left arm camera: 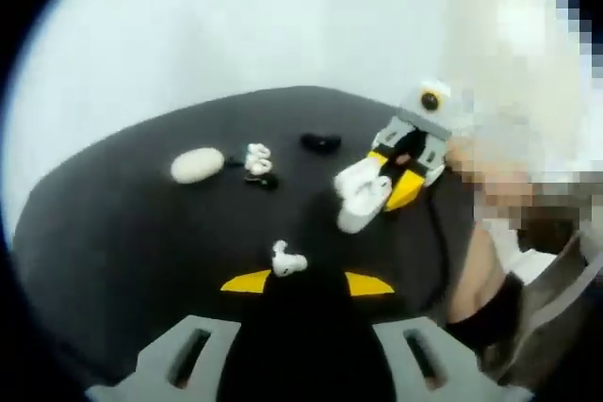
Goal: Pick up three earphones and place each one into its charging case using tactile feedback, ensure that each earphone is properly inserted and securely positioned inside the case.
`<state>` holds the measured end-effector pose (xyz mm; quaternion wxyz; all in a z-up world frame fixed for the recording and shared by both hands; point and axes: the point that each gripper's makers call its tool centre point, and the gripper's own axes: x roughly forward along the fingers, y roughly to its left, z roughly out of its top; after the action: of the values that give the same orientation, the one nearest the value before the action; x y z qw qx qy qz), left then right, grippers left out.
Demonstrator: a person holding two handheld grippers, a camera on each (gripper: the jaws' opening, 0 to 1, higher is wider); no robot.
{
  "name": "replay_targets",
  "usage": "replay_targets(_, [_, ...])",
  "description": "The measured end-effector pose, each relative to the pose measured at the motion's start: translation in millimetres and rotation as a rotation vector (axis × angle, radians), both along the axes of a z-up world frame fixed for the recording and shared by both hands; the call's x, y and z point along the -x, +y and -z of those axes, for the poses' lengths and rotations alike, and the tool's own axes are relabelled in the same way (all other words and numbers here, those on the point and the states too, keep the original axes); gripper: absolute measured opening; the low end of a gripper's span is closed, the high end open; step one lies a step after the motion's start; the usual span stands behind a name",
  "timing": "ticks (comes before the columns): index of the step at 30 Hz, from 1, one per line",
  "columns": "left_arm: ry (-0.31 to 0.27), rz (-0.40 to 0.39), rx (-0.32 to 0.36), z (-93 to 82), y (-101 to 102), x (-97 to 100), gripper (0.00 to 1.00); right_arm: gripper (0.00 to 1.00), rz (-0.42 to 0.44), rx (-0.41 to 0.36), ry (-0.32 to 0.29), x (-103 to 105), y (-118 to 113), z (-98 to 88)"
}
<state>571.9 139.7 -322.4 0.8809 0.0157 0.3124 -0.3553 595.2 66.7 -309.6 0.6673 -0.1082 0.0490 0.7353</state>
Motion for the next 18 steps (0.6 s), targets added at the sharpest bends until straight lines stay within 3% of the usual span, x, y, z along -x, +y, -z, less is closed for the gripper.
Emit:
replay_targets(2, [-0.001,0.005,-0.010,-0.7,1.0,-0.3,0.25,0.17,0.000,0.000,0.000,-0.1,0.1,0.1])
replay_targets(6, [-0.115,0.036,-0.142,-6.6,13.9,-9.0,0.24,0.17,0.000,0.001,-0.001,0.1,0.1,0.3])
replay_targets(7, [-0.191,0.079,-0.178,-13.1,14.2,-12.1,0.24,0.17,0.000,0.001,-0.002,0.4,0.1,0.3])
replay_targets(9, [-0.346,0.171,-0.329,-21.8,20.8,-17.5,0.24,0.17,0.000,0.001,-0.002,0.9,0.1,0.2])
replay_targets(11, [-0.492,0.345,-0.498,-25.0,21.1,-14.2,0.24,0.17,-0.001,0.001,-0.001,1.1,0.0,0.1])
replay_targets(12, [-0.553,0.470,-0.575,-22.9,18.1,-8.5,0.24,0.17,-0.001,0.001,-0.002,1.1,0.1,0.1])
replay_targets(14, [-0.515,0.529,-0.611,-17.5,22.1,-5.2,0.23,0.17,-0.001,0.001,-0.001,1.3,0.1,0.0])
replay_targets(16, [-0.536,0.684,-0.601,-19.2,14.8,3.6,0.22,0.17,-0.001,0.001,0.000,1.9,-0.1,-0.1])
replay_targets(18, [-0.565,0.742,-0.628,-23.7,15.3,-2.1,0.21,0.17,-0.002,0.001,-0.001,2.2,-0.2,-0.1])
